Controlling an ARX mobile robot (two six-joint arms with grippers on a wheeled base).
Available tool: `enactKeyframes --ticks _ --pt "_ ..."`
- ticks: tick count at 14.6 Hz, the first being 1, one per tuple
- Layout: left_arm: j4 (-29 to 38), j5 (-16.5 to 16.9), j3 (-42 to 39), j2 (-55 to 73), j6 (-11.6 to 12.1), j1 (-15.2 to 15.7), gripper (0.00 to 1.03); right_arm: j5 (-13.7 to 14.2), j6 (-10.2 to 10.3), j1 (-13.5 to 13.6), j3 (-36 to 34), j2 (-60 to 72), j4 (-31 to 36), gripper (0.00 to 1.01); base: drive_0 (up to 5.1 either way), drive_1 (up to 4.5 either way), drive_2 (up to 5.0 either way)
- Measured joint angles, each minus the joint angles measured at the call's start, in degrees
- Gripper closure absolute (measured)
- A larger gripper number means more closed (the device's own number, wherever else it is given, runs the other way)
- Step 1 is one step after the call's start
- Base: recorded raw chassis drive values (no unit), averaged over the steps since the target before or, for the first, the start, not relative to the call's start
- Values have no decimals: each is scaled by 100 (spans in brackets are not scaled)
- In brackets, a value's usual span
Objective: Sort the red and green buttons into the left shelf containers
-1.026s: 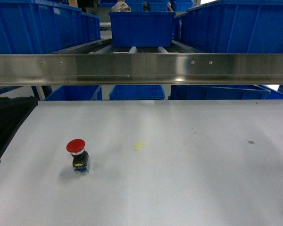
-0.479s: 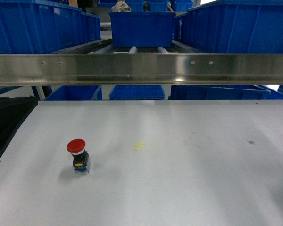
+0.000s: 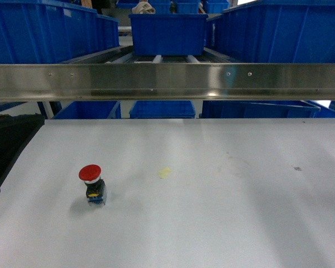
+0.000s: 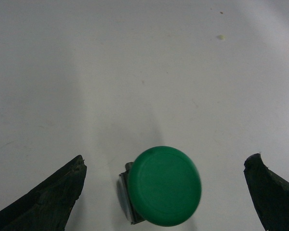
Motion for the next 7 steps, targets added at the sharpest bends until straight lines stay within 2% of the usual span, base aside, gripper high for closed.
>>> enactKeyframes --ticks 3,7 --pt "0 0 0 0 -2 0 5 63 -4 94 70 15 -13 3 0 0 0" --pt "0 0 0 0 -2 0 5 234 -24 87 402 376 -90 3 0 0 0"
